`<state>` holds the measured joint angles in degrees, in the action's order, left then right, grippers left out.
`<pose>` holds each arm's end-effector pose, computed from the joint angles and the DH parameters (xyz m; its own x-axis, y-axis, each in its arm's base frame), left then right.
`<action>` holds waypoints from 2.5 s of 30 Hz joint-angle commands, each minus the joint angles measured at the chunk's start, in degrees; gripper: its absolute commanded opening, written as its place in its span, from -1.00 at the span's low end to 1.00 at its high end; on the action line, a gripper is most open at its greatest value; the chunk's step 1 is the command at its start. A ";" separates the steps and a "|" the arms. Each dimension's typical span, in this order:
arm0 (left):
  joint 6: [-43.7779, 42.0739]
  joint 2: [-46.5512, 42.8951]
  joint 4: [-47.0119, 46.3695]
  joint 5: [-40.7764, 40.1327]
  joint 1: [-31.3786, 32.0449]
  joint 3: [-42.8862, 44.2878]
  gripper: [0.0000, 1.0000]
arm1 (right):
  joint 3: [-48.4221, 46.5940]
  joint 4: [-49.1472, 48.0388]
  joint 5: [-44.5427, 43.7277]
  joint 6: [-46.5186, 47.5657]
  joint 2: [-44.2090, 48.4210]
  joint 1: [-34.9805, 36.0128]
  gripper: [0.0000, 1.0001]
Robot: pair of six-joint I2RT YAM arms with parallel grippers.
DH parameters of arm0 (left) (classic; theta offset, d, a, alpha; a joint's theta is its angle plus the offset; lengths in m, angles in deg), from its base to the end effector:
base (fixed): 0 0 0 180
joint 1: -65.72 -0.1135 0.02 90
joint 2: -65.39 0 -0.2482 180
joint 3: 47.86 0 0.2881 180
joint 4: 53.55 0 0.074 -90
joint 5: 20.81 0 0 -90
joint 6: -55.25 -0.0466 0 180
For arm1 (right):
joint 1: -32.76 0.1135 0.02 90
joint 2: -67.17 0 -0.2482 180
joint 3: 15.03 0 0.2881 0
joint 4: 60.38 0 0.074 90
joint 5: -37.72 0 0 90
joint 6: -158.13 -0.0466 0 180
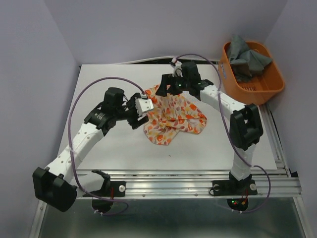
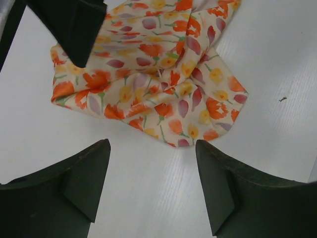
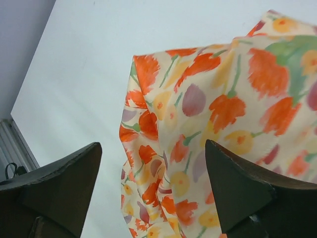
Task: Fold and stack the skirts
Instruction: Move the skirt to the center of the board, then flatten the skirt out
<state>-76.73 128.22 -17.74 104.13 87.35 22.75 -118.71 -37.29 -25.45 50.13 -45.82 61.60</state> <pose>0.2608 -0.1321 0.3206 0.1917 0.5138 -0.8362 0.8662 0.3121 0.3903 0.4268 0.2590 0.2334 -0.6826 -0.0611 -0.7283 -0.5818 0.6485 0.4909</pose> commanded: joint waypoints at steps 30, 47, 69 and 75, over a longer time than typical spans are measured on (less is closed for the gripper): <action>-56.37 47.73 17.07 -22.28 22.40 33.43 0.30 | 43.58 11.25 -1.17 -0.11 34.94 -21.28 0.22; -38.41 45.64 10.84 -9.20 18.02 45.73 -1.00 | 43.06 11.43 -2.75 24.56 39.60 -21.28 0.28; 9.01 53.62 3.54 6.98 1.05 62.79 -1.00 | 35.76 0.27 7.36 26.45 28.45 -19.61 0.15; 13.40 55.03 0.03 7.78 -1.06 62.35 -1.00 | 40.85 -5.35 13.41 21.61 28.26 -19.61 0.20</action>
<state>-68.12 184.52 -13.47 109.11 87.83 83.01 -79.61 -37.58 -16.92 77.10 -18.47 41.47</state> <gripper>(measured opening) 0.025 0.590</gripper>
